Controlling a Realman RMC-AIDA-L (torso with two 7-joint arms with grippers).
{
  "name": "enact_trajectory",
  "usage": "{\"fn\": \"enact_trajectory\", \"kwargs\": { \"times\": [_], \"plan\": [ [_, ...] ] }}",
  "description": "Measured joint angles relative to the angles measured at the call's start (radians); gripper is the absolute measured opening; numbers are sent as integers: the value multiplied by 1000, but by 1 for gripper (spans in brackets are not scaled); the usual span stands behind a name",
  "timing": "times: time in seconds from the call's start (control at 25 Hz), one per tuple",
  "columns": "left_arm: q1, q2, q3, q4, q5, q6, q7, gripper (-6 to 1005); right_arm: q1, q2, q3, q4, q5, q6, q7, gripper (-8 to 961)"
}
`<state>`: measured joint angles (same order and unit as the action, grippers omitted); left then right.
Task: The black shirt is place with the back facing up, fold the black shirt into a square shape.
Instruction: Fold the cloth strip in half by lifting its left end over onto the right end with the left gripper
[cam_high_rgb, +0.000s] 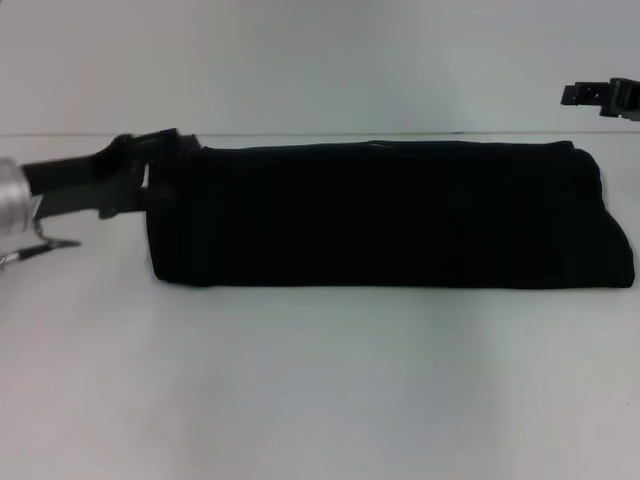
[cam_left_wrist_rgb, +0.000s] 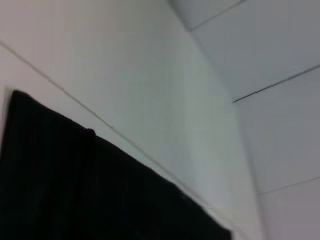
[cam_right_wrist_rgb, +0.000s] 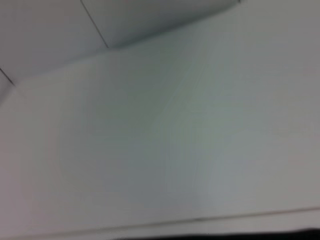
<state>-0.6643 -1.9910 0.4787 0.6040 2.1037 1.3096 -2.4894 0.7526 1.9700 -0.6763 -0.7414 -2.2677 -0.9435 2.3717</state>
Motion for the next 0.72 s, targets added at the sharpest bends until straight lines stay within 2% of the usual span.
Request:
{"fn": "enact_trajectory", "kwargs": {
  "times": [0.16, 0.28, 0.36, 0.44, 0.56, 0.72],
  "plan": [
    [45, -4, -35, -22, -10, 52, 69, 800, -117, 45, 28, 5, 305, -79, -298, 690],
    [64, -14, -44, -51, -13, 44, 122, 876, -212, 90, 32, 47, 481, -166, -598, 699],
    [65, -17, -50, -77, -16, 37, 148, 877, -271, 114, 40, 108, 593, -228, -797, 699],
    [63, -17, -48, -104, -16, 30, 143, 878, -307, 120, 51, 195, 685, -289, -936, 700],
    [69, -18, -47, -117, -13, 8, 71, 877, -339, 113, 71, 277, 752, -344, -1028, 700],
    [79, -18, -46, -110, 33, -12, -65, 875, -354, 112, 79, 271, 755, -355, -1022, 700]
  ]
}}
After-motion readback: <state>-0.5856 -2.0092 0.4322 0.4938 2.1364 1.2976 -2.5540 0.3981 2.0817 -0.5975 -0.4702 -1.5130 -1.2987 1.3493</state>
